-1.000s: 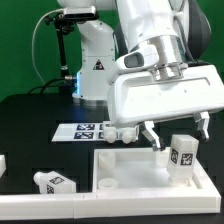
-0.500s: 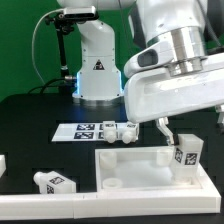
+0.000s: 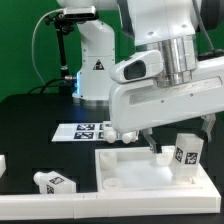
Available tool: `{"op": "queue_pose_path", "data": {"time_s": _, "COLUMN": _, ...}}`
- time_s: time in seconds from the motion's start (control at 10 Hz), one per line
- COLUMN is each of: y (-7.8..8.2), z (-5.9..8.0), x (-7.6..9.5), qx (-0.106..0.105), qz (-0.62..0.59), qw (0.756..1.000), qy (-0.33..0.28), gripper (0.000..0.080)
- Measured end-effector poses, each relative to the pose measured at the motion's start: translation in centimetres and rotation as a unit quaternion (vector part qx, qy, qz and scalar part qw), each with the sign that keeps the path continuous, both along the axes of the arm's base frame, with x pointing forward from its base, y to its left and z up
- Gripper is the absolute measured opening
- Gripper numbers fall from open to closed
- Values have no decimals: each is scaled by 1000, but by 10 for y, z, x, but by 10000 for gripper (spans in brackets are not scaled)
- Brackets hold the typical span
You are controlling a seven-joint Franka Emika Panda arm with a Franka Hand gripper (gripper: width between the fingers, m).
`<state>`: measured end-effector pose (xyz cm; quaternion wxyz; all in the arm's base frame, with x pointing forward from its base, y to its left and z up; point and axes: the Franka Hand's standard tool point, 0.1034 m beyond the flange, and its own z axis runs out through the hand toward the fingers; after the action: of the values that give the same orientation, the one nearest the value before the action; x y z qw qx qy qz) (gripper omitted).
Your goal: Assemble one leg
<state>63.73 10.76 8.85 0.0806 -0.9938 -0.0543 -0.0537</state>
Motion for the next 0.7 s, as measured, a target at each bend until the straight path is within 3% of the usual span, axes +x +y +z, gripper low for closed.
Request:
{"op": "queue_pose_path", "data": {"time_s": 0.6, "y": 2, "z": -6, "x": 4, "qx": -4, "qz": -44, "qw": 999, "qy": 12, "gripper": 649}}
{"op": "queue_pose_path", "data": {"time_s": 0.7, "y": 2, "z": -6, "x": 3, "qx": 0, "qz": -65, "qw": 998, "qy": 15, "gripper": 550}}
